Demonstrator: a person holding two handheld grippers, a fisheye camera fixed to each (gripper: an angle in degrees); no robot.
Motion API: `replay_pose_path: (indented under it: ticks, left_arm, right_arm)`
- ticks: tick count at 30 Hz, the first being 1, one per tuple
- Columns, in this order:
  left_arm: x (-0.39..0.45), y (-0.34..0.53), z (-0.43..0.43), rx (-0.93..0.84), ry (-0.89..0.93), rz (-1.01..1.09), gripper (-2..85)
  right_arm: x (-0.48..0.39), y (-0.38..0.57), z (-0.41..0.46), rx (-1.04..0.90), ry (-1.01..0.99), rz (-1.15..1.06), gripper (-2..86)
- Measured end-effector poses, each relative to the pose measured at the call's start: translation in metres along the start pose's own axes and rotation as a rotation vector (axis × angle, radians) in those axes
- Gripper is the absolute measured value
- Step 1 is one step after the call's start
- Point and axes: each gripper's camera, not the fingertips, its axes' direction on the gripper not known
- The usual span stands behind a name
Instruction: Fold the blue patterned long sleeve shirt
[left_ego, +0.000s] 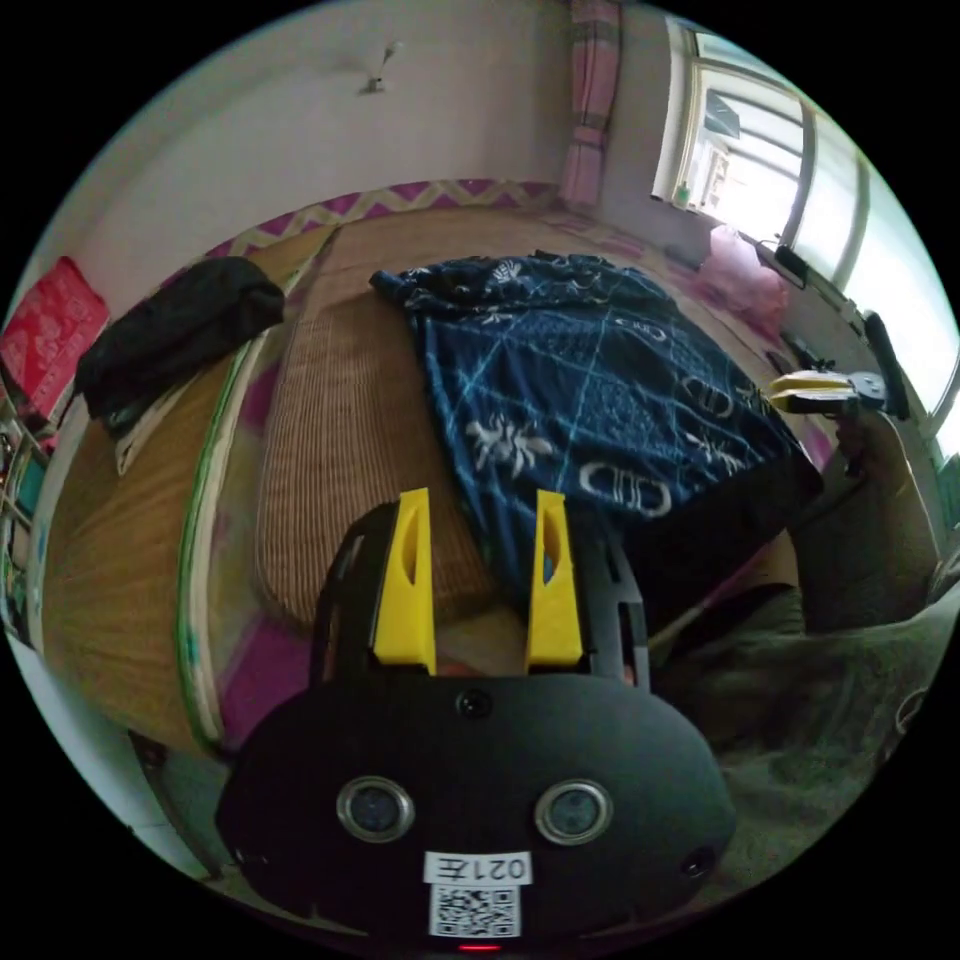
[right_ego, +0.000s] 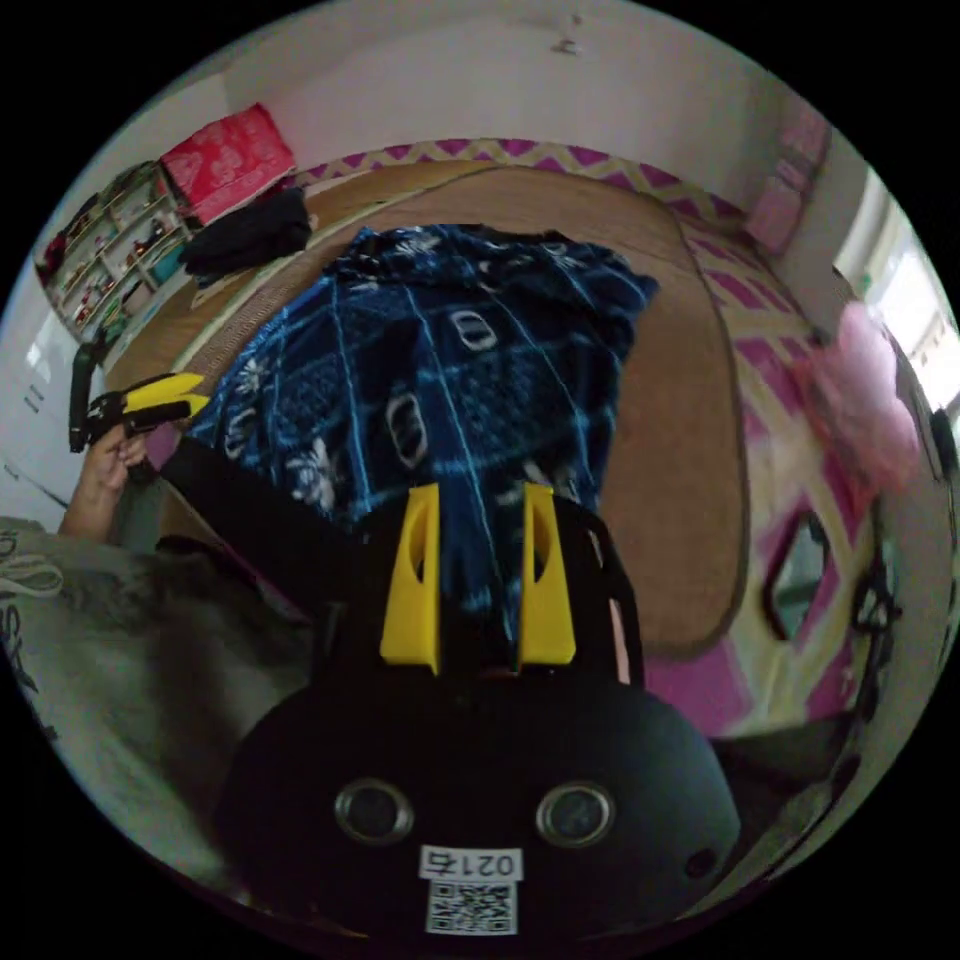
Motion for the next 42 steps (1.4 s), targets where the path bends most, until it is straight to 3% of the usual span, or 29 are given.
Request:
replay_pose_path:
  ticks: [6, 9, 12, 16, 18, 25, 29, 34, 38, 42]
  left_arm:
    - [-0.030, 0.051, -0.035, 0.067, 0.119, -0.133, 12.7]
    - [-0.046, 0.050, -0.042, 0.044, 0.265, -0.182, 12.7]
    - [-0.055, 0.046, -0.047, 0.040, 0.292, -0.191, 12.2]
    - [-0.061, 0.037, -0.054, 0.018, 0.249, -0.181, 6.7]
    - [-0.069, 0.034, -0.052, -0.002, 0.314, -0.168, 0.6]
    - [-0.120, 0.011, -0.095, 0.098, 0.538, -0.100, -0.9]
    - [-0.160, -0.047, -0.137, 0.174, 0.624, -0.081, -1.0]
    - [-0.209, -0.166, -0.133, 0.192, 0.639, -0.129, -1.0]
    - [-0.251, -0.295, -0.082, 0.136, 0.586, -0.180, -1.0]
    - [-0.300, -0.402, 0.004, 0.092, 0.572, -0.314, -0.9]
  right_arm:
    - [0.063, 0.101, 0.001, 0.034, -0.118, 0.271, 12.3]
    - [0.087, 0.128, 0.009, 0.061, -0.200, 0.346, 12.2]
    - [0.112, 0.140, 0.017, 0.105, -0.307, 0.407, 10.6]
    - [0.126, 0.142, 0.036, 0.084, -0.451, 0.383, 6.2]
    - [0.133, 0.146, 0.044, 0.064, -0.481, 0.364, 3.2]
    - [0.190, 0.150, 0.026, 0.116, -0.674, 0.316, 1.2]
    - [0.225, 0.110, 0.002, 0.177, -0.789, 0.213, 0.9]
    - [0.266, -0.001, 0.001, 0.223, -0.774, 0.107, 0.9]
    - [0.311, -0.129, 0.042, 0.184, -0.752, 0.104, 1.1]
    - [0.369, -0.237, 0.113, 0.138, -0.765, 0.238, 1.6]
